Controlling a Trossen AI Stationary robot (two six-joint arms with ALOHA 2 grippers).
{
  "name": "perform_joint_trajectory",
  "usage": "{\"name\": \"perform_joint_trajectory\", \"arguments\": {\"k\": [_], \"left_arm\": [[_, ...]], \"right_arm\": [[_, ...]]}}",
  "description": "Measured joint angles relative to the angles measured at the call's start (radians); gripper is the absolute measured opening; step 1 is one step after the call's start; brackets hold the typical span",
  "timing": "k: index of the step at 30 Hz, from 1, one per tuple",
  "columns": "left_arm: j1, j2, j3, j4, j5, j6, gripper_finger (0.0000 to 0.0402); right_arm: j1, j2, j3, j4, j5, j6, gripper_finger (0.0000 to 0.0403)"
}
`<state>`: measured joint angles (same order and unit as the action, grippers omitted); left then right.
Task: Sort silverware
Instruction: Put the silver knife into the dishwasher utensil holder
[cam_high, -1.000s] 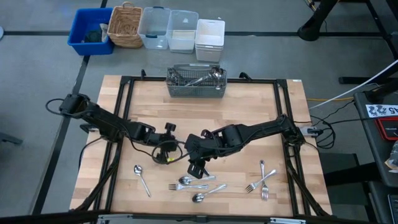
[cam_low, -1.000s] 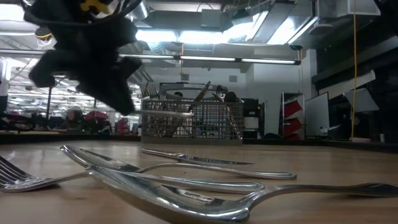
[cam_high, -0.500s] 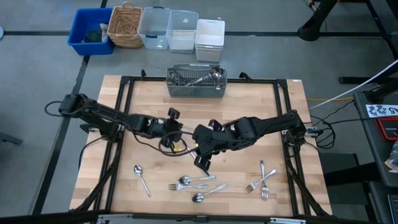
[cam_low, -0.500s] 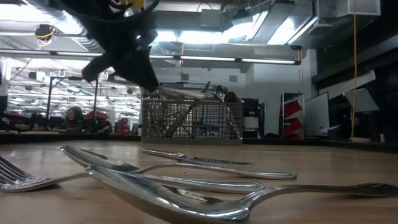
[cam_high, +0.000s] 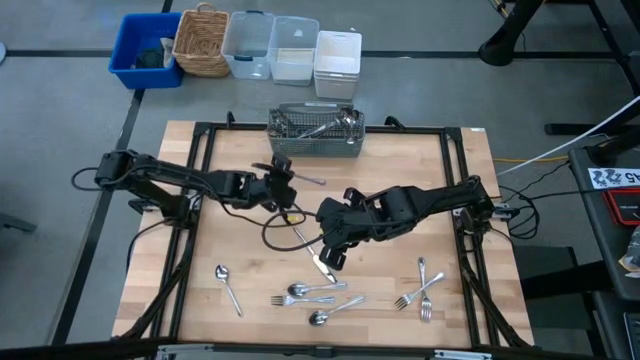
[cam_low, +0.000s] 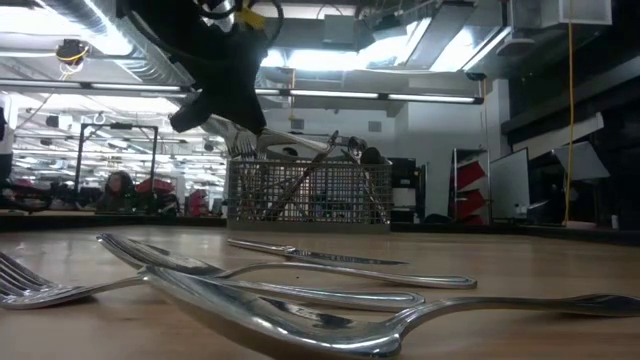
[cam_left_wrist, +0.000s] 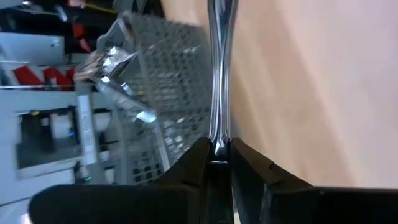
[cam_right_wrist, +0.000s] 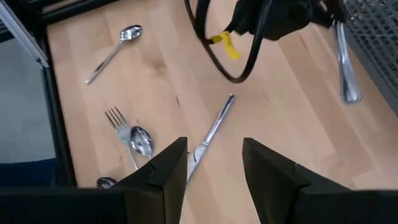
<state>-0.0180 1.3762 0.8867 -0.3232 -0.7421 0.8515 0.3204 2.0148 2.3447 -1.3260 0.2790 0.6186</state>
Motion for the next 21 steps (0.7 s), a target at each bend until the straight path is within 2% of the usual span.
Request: {"name": "perform_joint_trajectory", "arguments": {"k": [8,13,21], "left_arm": [[0.082,0.0,0.0,0.033,-0.091,0.18,0.0045],[0.145,0.0,0.0,0.054,-0.101,0.239,0.0043],[0.244,0.0,0.0,0.236,-0.113,0.41,0.0045]], "right_arm": [[0.0,-0.002,0.0,-0.045,0.001,0.0,0.0156],[0.0,-0.021,-0.001,-0.053,0.023,-0.006,0.0156],[0.0,-0.063,-0.001,-0.075,0.086,-0.029,0.0156]]}}
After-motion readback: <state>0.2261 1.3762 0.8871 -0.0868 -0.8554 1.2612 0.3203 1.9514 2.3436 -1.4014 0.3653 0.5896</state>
